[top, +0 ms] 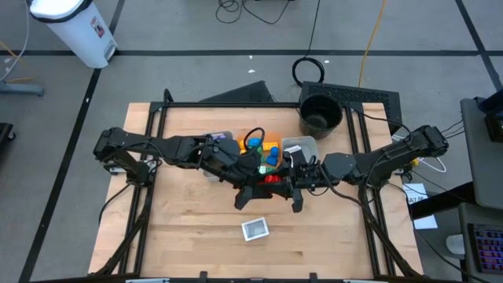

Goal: Pick & Place Toys
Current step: Put the red game piece into the orange bin

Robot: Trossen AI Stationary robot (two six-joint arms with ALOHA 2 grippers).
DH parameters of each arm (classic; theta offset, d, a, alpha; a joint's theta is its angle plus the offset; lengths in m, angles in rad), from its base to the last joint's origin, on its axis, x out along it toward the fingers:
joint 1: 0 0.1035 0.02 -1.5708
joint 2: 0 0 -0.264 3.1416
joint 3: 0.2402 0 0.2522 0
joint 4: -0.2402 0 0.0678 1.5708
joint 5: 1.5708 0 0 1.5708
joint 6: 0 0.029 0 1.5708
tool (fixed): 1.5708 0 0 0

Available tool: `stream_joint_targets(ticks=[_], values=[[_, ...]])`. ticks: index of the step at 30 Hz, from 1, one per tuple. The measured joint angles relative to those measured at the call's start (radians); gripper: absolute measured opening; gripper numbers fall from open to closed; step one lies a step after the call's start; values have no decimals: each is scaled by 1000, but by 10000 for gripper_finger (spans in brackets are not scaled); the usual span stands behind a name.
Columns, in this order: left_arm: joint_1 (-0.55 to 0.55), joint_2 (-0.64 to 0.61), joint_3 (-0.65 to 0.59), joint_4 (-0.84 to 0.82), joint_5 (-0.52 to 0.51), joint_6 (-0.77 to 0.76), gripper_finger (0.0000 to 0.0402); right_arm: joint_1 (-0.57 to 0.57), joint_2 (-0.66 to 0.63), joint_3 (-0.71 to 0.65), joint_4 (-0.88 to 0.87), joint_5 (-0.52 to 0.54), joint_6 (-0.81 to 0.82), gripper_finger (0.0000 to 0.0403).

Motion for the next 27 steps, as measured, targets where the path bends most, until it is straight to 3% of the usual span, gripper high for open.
stream_joint_targets(ticks=[5,15,21,27], values=[[2,-1,0,-9,-3,7,137,-7,0,0,-5,8,11,120],[8,3,0,3,7,1,156,-23,-40,0,-68,-13,-23,160],[32,-6,-1,-36,16,19,132,-47,-145,0,-165,-21,-51,190],[75,-19,0,-90,20,43,144,-68,-253,2,-272,-2,-94,222]])
